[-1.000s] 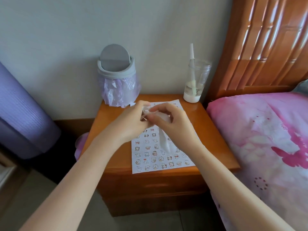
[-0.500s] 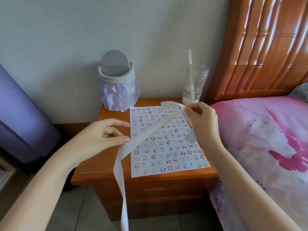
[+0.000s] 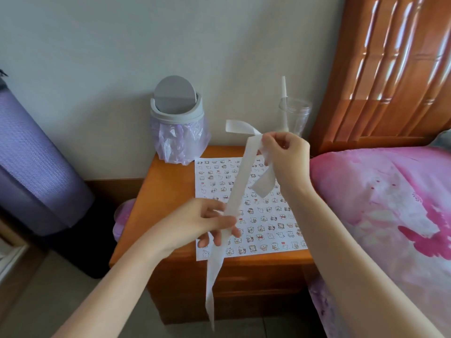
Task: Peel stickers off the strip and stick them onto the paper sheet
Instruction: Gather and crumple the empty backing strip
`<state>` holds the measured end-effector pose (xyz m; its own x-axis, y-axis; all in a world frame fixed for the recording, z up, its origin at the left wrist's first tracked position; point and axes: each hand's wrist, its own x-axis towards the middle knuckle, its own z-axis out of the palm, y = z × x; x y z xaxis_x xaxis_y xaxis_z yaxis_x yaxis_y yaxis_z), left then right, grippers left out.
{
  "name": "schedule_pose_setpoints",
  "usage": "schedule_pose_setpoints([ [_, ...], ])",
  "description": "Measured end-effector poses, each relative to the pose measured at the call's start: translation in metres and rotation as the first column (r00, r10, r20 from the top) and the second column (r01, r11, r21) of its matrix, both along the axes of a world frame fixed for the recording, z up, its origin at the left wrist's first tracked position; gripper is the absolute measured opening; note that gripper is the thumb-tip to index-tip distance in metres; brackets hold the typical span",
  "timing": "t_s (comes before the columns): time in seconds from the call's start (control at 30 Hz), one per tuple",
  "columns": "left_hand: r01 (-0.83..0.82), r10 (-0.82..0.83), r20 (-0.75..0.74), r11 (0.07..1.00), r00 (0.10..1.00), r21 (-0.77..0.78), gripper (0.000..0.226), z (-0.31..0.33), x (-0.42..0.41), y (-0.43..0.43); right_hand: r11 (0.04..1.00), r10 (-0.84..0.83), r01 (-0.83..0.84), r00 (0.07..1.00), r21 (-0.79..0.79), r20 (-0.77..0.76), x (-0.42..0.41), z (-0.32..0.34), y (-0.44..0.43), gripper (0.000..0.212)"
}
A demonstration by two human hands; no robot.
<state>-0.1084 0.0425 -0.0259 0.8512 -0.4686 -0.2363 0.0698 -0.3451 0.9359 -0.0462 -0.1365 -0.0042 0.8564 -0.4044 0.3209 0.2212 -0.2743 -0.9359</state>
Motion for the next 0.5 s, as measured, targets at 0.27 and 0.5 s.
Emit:
schedule_pose_setpoints([
  [0.27,-0.366,0.435,0.127,0.856,0.891,-0.366,0.016,0.018,0.005,0.007,0.951,0.242,-0.25,0.968,-0.181,-0.067,-0.03,-0.013,0.017,0.005],
  [0.5,-0.472,0.609,0.135,0.719,0.782,-0.511,0.012,0.022,0.019,-0.023,0.802,0.564,-0.508,0.817,0.315,-0.117,-0.063,-0.03,0.042,0.011],
])
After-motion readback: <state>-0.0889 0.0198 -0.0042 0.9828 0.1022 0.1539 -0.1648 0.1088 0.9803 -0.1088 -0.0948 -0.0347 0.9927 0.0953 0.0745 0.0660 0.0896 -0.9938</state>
